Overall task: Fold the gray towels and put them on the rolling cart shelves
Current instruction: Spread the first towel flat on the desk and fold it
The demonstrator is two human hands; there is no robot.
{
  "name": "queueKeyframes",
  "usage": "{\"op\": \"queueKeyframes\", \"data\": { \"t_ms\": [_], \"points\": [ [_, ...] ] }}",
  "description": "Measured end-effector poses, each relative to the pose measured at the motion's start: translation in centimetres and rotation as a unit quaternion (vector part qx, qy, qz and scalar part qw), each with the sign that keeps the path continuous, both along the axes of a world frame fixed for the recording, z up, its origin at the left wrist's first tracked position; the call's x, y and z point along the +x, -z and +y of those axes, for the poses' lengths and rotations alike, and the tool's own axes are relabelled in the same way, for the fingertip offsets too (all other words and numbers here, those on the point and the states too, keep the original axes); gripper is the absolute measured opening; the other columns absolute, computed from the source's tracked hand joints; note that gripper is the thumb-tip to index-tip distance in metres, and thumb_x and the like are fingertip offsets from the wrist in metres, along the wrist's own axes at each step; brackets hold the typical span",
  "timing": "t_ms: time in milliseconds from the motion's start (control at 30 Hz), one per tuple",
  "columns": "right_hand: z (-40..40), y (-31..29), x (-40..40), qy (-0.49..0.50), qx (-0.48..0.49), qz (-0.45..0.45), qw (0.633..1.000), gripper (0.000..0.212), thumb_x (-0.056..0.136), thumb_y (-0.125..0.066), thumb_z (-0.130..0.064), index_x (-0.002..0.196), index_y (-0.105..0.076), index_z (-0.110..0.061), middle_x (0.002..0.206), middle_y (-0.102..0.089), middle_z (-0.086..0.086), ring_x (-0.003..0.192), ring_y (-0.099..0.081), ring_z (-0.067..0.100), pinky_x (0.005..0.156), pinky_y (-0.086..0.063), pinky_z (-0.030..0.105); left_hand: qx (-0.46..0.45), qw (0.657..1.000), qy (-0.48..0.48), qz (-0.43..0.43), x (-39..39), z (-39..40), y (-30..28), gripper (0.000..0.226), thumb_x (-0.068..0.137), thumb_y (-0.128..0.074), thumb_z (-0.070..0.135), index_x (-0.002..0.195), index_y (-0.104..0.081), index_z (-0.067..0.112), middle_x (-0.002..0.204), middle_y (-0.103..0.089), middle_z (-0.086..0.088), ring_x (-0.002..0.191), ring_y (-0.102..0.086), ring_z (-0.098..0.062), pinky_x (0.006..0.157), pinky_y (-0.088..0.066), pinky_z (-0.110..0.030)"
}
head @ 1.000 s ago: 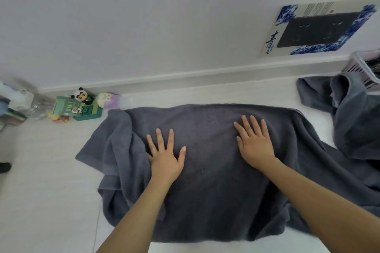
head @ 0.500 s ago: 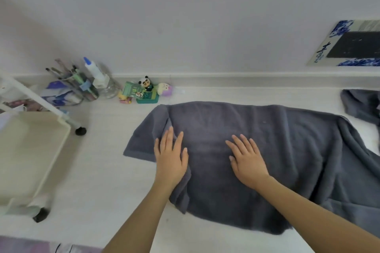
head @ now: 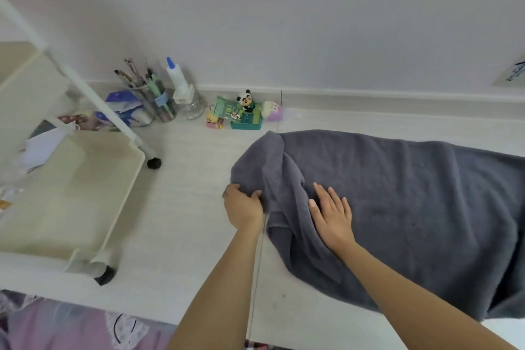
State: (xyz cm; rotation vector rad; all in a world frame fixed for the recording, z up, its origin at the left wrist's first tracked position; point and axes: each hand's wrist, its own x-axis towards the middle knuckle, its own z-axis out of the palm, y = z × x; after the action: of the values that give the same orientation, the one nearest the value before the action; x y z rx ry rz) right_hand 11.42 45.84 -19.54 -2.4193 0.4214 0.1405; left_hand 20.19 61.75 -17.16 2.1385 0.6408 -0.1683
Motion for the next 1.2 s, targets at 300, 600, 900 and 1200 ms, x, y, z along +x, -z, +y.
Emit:
{"op": "queueKeyframes", "data": {
  "t_ms": [300,600,900,1200],
  "points": [
    [0.7,0.5,-0.3,0.029,-0.047,-0.01,0.998,0.08,0.079,0.002,-0.064,0.148,-0.021,-0.029,0.154,-0.025,-0.011,0.144,-0.008,0.007,0.117,0.007,0.03,0.041,0.996,0.076,0.023,2.7,4.9,-1.6,0.009,0.088,-0.063,0.017,0.093,-0.065,0.009,0.1,-0.067,-0.006,0.08,-0.054,-0.019,0.068,-0.037,-0.023],
    [1.3,0.4,0.0,0.018,-0.083,0.017,0.996,0.081,0.078,0.005,-0.066,0.149,-0.014,-0.033,0.157,-0.015,-0.012,0.145,0.0,0.007,0.116,0.01,0.031,-0.003,0.994,0.042,-0.102,7.5,7.3,-4.5,0.045,0.096,-0.05,0.019,0.138,-0.039,0.01,0.137,-0.044,-0.016,0.122,-0.048,-0.03,0.098,-0.038,-0.032],
    [1.4,0.3,0.0,0.006,-0.111,0.036,0.993,0.083,0.077,0.005,-0.068,0.149,-0.016,-0.034,0.157,-0.013,-0.011,0.145,0.001,0.009,0.115,0.011,0.031,-0.156,0.981,-0.117,0.004,0.4,4.6,-2.5,0.063,0.089,-0.063,0.022,0.141,-0.031,0.007,0.142,-0.029,-0.018,0.117,-0.05,-0.037,0.092,-0.046,-0.038],
    [1.3,-0.1,0.2,-0.005,-0.077,0.06,0.995,0.079,0.081,-0.002,-0.069,0.15,-0.013,-0.031,0.158,-0.008,-0.012,0.145,0.003,0.009,0.115,0.012,0.032,-0.253,0.962,-0.034,0.102,-3.0,3.3,-2.6,0.036,0.086,-0.066,0.031,0.111,-0.059,0.006,0.116,-0.063,-0.007,0.099,-0.059,-0.024,0.083,-0.049,-0.031]
  ]
}}
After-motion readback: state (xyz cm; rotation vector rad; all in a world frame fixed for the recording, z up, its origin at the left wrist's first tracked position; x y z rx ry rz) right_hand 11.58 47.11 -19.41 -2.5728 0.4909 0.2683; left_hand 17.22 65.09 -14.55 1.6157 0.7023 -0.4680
